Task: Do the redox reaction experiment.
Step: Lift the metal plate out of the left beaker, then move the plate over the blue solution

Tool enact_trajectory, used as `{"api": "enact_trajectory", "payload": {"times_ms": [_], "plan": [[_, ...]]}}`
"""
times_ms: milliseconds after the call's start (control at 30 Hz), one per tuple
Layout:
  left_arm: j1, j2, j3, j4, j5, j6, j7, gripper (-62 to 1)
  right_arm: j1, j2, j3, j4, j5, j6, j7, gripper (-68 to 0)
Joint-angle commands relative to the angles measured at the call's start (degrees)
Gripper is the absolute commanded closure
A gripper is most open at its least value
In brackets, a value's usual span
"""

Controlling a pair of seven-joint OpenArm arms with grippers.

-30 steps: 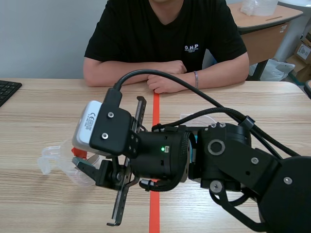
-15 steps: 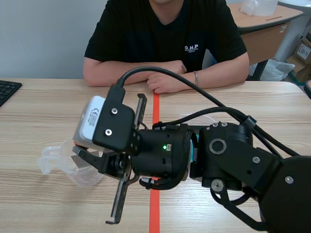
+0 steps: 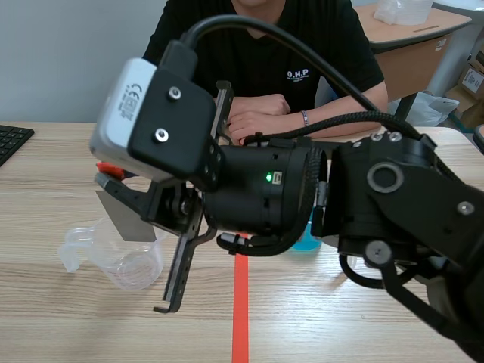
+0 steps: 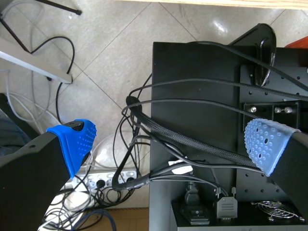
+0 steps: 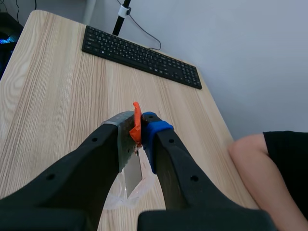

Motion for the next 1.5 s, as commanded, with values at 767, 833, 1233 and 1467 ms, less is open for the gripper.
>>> {"api": "enact_trajectory", "payload": {"times_ms": [767,833,1233,1467], "plan": [[0.2,-0.2,-0.5,0.8,-0.2,-0.2,-0.4,-16.9,-3.7,17.0,21.5,15.7,27.4,-0.1,-12.8,-1.3],[0.2,-0.2,-0.5,0.8,-0.2,-0.2,-0.4,-11.6,-4.8,18.9,24.2,15.7,29.7,0.1,-12.8,-1.3],[0.2,-0.2,-0.5,0.8,-0.2,-0.6,-0.4,-4.9,-10.8,29.8,38.1,15.7,46.9,1.7,-15.4,-1.3],[0.2,-0.2,-0.5,0.8,-0.2,-0.6,-0.4,-4.9,-10.9,33.0,40.1,13.7,55.1,1.7,-18.1,-1.3]]}}
